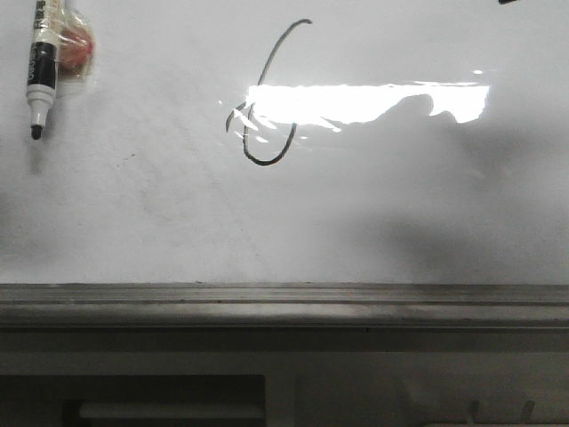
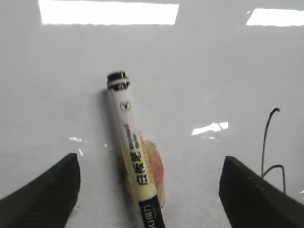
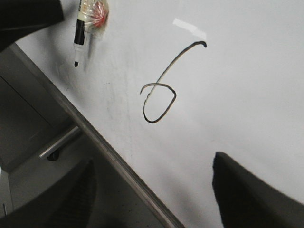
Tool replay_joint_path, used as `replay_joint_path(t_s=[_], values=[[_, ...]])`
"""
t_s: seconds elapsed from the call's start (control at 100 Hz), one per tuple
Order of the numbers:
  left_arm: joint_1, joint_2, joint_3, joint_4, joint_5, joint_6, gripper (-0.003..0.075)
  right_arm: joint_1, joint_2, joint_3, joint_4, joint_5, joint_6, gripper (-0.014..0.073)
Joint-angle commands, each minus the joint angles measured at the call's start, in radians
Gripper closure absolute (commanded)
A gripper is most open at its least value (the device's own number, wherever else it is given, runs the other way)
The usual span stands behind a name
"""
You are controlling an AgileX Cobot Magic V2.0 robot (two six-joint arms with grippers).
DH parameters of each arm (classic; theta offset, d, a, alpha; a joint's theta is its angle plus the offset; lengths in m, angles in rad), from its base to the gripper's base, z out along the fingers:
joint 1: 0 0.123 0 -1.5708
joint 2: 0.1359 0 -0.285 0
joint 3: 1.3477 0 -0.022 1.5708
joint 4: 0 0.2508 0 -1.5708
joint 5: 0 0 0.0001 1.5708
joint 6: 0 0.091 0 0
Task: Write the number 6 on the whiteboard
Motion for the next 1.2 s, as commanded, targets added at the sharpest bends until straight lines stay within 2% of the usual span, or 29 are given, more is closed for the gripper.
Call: replay_joint_path(t_s=[0.0,0.08,0.16,0.17,0.18,0.23,0.28,0.37,0.54,0.7,0.83,0.95,1.19], values=[[0.000,-0.096,-0.029,0.014,0.015,0.098,0.0167,-0.004,-0.041,-0.025,0.029,-0.067,0.000,0.0186],[0.000,-0.167,-0.023,0.014,0.045,0.146,0.0195,-0.004,-0.080,-0.018,0.029,-0.095,0.000,0.0288],[0.000,-0.241,-0.004,0.014,0.078,0.172,0.0276,-0.004,-0.125,0.011,0.029,-0.133,0.000,0.0440],[0.000,-0.247,-0.001,0.014,0.081,0.174,0.0311,-0.004,-0.135,0.015,0.029,-0.140,0.000,0.0454],[0.000,-0.259,0.001,0.014,0.083,0.174,0.0311,-0.004,-0.139,0.018,0.029,-0.143,0.000,0.0468],[0.000,-0.299,0.017,0.014,0.103,0.179,0.0405,-0.004,-0.174,0.055,0.029,-0.173,-0.002,0.0580],[0.000,-0.338,0.036,0.014,0.123,0.179,0.0531,-0.004,-0.216,0.096,0.029,-0.211,-0.021,0.0666],[0.000,-0.403,0.084,0.014,0.154,0.179,0.0738,-0.004,-0.306,0.177,0.029,-0.291,-0.041,0.0657],[0.000,-0.509,0.192,0.023,0.188,0.180,0.0740,-0.004,-0.499,0.358,0.029,-0.436,-0.094,0.0659],[0.000,-0.642,0.302,0.037,0.232,0.180,0.0740,-0.004,-0.696,0.501,0.029,-0.469,-0.096,0.0659],[0.000,-0.745,0.351,0.023,0.211,0.180,0.0740,-0.004,-0.825,0.570,0.056,-0.507,-0.096,0.0659],[0.000,-0.788,0.351,-0.006,0.152,0.180,0.0740,-0.004,-0.866,0.602,0.056,-0.532,-0.096,0.0659],[0.000,-0.788,0.351,-0.011,0.144,0.178,0.0740,-0.004,-0.864,0.606,0.058,-0.526,-0.096,0.0659]])
